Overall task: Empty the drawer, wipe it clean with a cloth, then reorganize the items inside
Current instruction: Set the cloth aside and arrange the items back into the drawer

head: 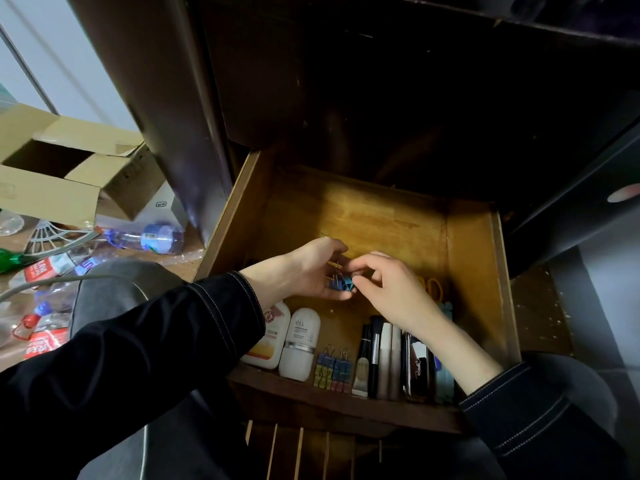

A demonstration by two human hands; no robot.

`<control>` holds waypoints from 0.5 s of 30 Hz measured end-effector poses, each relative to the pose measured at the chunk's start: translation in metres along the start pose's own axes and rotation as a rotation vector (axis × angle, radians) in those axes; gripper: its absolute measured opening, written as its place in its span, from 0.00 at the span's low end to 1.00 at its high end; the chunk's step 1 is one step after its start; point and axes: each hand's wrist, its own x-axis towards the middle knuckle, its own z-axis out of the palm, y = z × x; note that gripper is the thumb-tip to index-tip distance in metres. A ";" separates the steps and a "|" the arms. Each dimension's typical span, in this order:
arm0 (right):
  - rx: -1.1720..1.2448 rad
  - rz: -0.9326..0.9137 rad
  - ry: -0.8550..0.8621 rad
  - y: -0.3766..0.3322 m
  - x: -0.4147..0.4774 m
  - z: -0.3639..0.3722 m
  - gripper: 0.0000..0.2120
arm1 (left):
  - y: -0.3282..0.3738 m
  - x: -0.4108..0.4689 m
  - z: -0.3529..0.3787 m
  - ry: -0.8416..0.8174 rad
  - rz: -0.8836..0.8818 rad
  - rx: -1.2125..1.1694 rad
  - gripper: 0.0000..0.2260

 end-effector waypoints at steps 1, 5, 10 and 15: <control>0.010 0.005 0.004 0.000 0.000 0.000 0.10 | 0.000 0.000 0.000 0.005 -0.004 0.004 0.13; 0.046 0.025 -0.001 0.000 0.000 -0.002 0.11 | 0.001 -0.001 0.001 -0.003 -0.013 0.009 0.12; 0.070 0.023 0.022 -0.001 -0.001 -0.006 0.11 | 0.001 0.000 -0.001 0.033 -0.005 0.002 0.10; 0.123 0.016 0.083 -0.003 -0.001 -0.010 0.06 | 0.002 0.003 -0.002 0.088 0.044 -0.054 0.09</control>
